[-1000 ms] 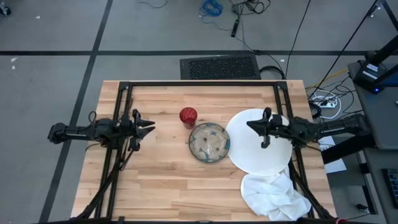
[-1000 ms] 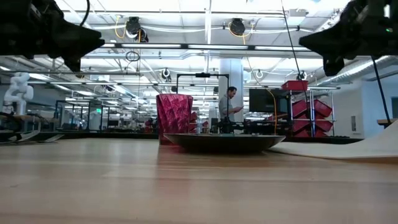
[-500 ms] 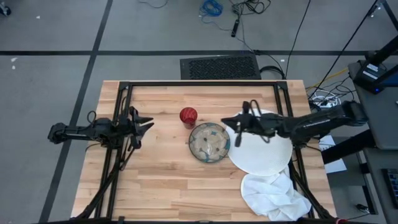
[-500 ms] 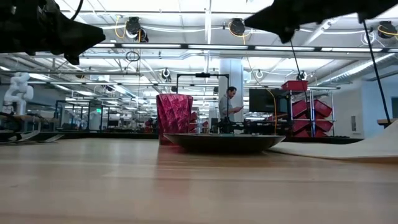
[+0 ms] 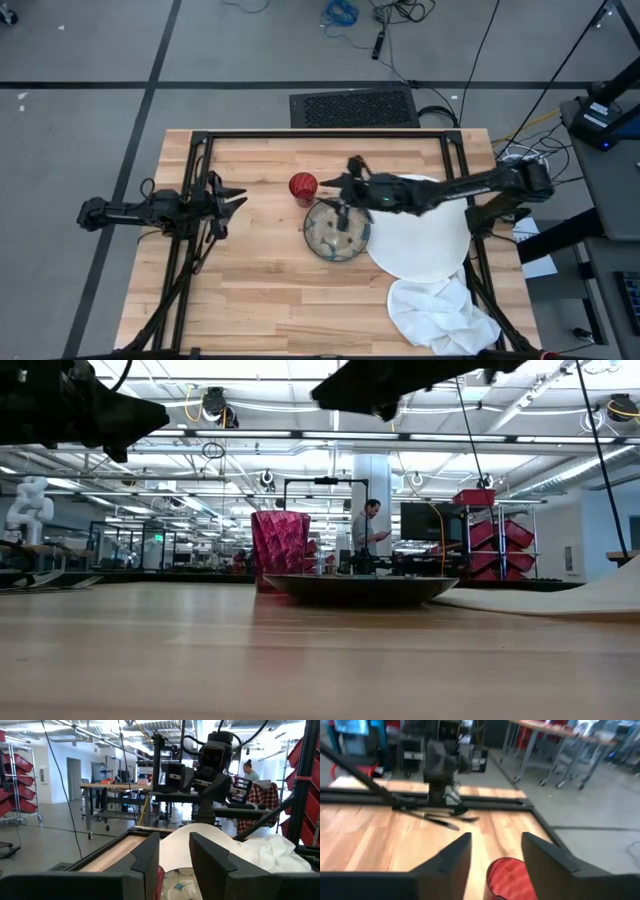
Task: Set table place
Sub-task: Put the red glass to the top right of the table
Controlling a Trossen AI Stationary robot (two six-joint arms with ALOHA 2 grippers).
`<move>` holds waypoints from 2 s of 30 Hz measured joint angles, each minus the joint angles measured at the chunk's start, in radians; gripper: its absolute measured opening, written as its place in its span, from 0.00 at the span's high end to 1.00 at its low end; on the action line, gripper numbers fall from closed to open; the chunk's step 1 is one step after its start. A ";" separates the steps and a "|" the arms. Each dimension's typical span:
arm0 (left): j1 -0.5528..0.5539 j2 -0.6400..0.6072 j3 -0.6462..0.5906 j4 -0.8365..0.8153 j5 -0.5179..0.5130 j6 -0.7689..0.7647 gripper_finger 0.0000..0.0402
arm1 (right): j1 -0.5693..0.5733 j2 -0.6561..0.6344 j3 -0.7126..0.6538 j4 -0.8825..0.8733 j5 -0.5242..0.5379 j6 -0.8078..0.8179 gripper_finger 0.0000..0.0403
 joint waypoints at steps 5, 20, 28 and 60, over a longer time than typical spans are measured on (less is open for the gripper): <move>0.000 0.000 0.000 -0.004 -0.002 -0.001 0.77 | -0.056 0.161 0.221 -0.244 -0.056 -0.039 0.47; 0.000 0.000 0.000 -0.003 0.012 -0.081 0.77 | -0.136 0.447 0.540 -0.549 -0.256 -0.033 0.48; 0.000 0.000 0.000 0.002 0.013 -0.114 0.77 | -0.136 0.474 0.562 -0.618 -0.249 0.035 0.48; 0.000 0.000 0.000 0.029 0.031 -0.167 0.77 | -0.142 0.553 0.560 -0.614 -0.200 -0.044 0.75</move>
